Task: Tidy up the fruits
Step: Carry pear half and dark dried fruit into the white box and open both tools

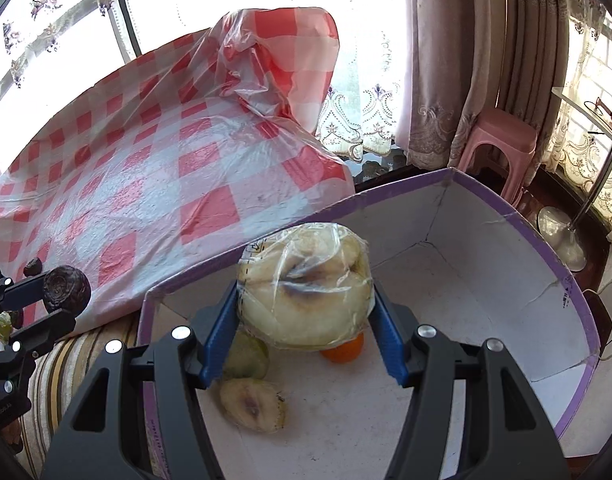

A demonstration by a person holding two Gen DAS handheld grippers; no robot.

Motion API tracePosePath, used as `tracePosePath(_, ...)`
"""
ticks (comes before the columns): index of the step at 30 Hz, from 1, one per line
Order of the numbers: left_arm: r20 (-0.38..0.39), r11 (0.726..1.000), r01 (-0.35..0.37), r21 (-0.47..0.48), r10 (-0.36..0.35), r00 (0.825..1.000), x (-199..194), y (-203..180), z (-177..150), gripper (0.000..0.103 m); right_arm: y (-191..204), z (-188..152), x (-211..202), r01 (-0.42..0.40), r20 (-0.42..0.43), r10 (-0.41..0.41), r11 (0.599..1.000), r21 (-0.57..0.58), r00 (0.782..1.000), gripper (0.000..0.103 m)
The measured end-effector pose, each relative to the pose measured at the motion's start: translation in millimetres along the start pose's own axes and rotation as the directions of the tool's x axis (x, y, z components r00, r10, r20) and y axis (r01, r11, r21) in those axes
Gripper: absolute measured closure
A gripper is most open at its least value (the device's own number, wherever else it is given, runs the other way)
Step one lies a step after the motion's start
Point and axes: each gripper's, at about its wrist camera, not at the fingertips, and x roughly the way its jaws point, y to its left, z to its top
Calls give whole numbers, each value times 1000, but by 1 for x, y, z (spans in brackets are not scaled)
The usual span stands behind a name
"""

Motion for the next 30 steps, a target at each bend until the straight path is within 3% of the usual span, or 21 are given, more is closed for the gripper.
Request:
tracePosePath(8,-66,994,83,65,-79,995,38,-42,9,67,-30,5,14,51,-35,-50,998,35,998,41)
tracePosePath(15,-142,983,160,87,-147,979,69,-64,17,67,-46,13,38,83,-85,-78,995,54,993,41)
tracePosePath(23,-226,980,176,96,-151,962,101,-78,25,67,-54,15,74,123,-139,-112,990,75,984,41)
tracePosePath(30,-323,981,182,62,-153,934,133,-81,28,67,-53,9,94,157,-147,-149,986,49,978,41)
